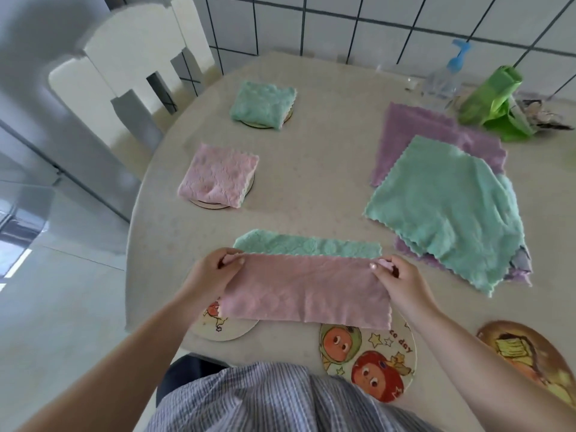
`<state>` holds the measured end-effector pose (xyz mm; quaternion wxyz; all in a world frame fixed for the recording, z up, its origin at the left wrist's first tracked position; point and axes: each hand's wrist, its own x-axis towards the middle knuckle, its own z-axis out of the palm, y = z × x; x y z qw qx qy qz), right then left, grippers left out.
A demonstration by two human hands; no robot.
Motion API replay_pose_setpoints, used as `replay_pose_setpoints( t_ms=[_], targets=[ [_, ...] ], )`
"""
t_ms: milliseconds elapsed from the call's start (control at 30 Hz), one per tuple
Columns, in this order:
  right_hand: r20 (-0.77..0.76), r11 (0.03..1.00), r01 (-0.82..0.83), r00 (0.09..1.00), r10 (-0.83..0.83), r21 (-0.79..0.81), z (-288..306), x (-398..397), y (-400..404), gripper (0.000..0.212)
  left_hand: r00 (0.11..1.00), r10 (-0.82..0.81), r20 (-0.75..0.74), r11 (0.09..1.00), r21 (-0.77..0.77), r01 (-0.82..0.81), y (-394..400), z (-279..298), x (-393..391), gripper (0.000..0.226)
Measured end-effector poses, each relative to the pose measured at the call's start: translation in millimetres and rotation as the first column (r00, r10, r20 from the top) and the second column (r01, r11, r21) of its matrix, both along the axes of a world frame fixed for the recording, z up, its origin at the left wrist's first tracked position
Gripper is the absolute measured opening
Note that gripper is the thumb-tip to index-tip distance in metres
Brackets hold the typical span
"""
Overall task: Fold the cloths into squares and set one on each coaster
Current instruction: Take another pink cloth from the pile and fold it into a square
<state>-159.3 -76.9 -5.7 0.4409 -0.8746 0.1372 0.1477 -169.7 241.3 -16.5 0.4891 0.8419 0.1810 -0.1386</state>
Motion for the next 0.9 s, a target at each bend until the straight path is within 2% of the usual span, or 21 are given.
replay_pose_setpoints(
  t_ms=[67,200,267,433,533,600,667,800,900],
  targets=[
    [0.018,1.000,0.014,1.000,-0.014,-0.017,-2,13,2,0.016,1.000,0.003,0.027,1.000,0.000,-0.003,-1,0,16,0.020],
    [0.012,0.998,0.037,0.999,-0.037,-0.043,-9,35,2,0.017,0.999,0.036,0.034,0.999,0.004,-0.036,-3,-4,42,0.009],
    [-0.002,0.997,0.041,0.999,-0.042,-0.066,-13,41,3,0.012,0.999,0.009,0.034,0.998,0.061,-0.011,-3,-8,51,0.008],
    [-0.028,0.993,0.022,0.999,-0.025,-0.113,-24,49,-2,0.015,0.997,-0.078,0.014,0.978,0.194,0.074,-1,-17,63,0.005],
    [0.001,0.976,-0.022,1.000,0.022,-0.218,-26,50,-3,0.005,0.980,-0.199,0.022,0.915,0.363,0.178,1,-17,65,0.008],
    [0.045,0.952,-0.057,0.996,0.074,-0.301,-28,49,-4,0.015,0.966,-0.257,0.013,0.880,0.415,0.229,3,-17,67,0.010],
    [0.047,0.931,-0.093,0.992,0.117,-0.352,-30,49,-5,0.027,0.957,-0.289,-0.010,0.874,0.406,0.268,6,-17,72,0.012],
    [0.011,0.897,-0.146,0.986,0.166,-0.417,-31,53,-6,0.010,0.926,-0.373,-0.063,0.852,0.373,0.368,7,-19,79,0.014],
    [0.061,0.917,-0.111,0.988,0.145,-0.382,-27,55,-10,0.008,0.934,-0.357,-0.010,0.878,0.337,0.339,6,-19,84,0.009]
  ],
)
